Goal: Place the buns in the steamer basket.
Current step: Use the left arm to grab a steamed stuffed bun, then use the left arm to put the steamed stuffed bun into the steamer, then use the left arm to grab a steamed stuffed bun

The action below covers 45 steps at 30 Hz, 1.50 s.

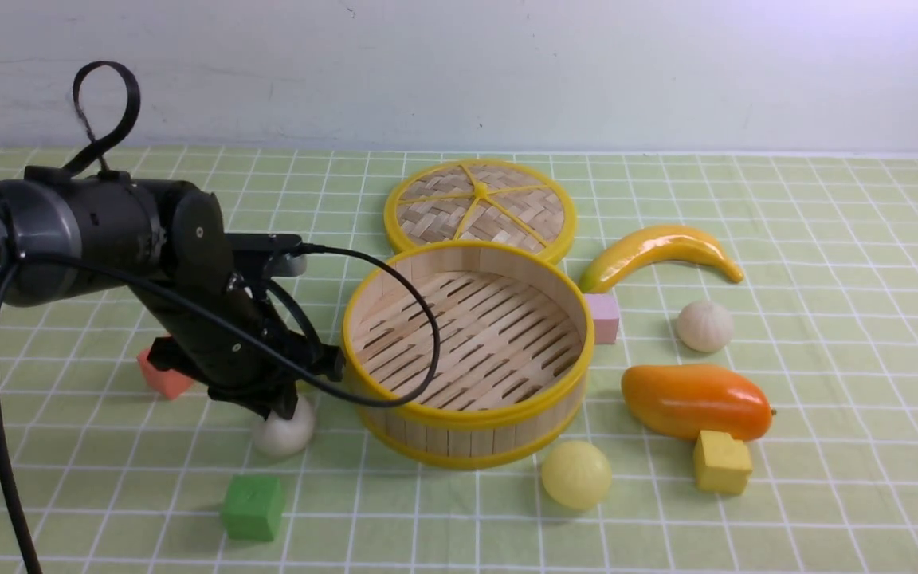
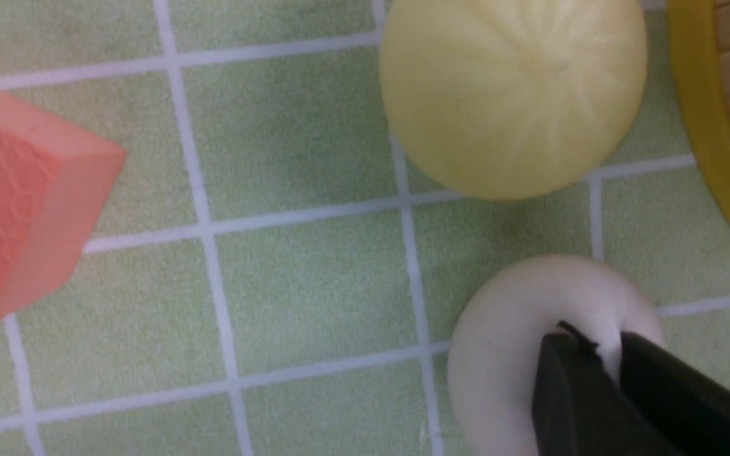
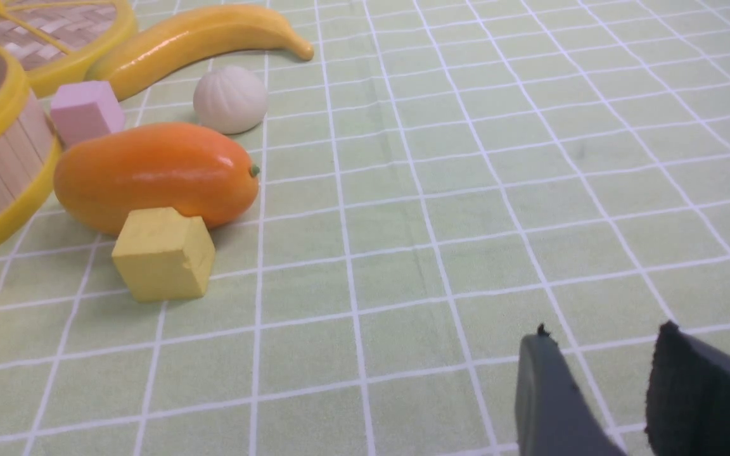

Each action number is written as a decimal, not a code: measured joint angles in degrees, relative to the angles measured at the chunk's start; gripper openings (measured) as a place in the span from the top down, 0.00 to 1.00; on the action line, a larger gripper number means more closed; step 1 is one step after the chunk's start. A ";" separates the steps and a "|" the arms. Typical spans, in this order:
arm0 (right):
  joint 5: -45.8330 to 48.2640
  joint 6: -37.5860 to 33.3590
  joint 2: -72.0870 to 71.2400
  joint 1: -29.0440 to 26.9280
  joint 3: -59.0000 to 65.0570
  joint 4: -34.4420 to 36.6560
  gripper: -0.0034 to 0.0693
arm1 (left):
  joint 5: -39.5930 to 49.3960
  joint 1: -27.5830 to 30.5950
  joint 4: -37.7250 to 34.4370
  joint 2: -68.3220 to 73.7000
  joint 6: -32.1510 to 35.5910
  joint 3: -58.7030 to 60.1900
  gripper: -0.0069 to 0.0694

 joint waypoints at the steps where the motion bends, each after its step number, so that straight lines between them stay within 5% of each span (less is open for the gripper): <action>1: 0.00 0.00 0.00 0.00 0.00 0.00 0.62 | 1.08 0.00 0.00 -0.46 0.00 -0.02 0.91; 11: 0.00 0.00 0.00 0.00 0.00 0.00 0.62 | 5.63 -7.18 -0.27 -12.12 0.39 -4.53 0.92; 22: 0.00 0.00 0.00 0.00 0.00 0.00 0.62 | 1.46 -13.06 -0.46 3.36 0.46 -15.93 0.89; 25: 0.00 0.00 0.00 0.00 0.00 0.00 0.62 | 5.07 -13.06 -0.15 7.09 0.46 -18.46 0.82; 32: 0.00 0.00 0.00 0.00 0.00 0.00 0.62 | 12.80 -13.06 -0.03 8.16 0.14 -25.46 0.42; 36: 0.00 0.00 0.00 0.00 0.00 0.00 0.62 | 18.80 -12.94 3.52 4.56 -1.94 -28.78 0.32; 40: 0.00 0.00 0.00 0.00 0.00 0.00 0.62 | 22.40 -10.36 9.04 0.64 -4.27 -28.30 0.39; 45: 0.00 0.00 0.00 0.00 0.00 0.00 0.62 | 18.59 -1.66 7.80 2.10 -4.03 -20.79 0.65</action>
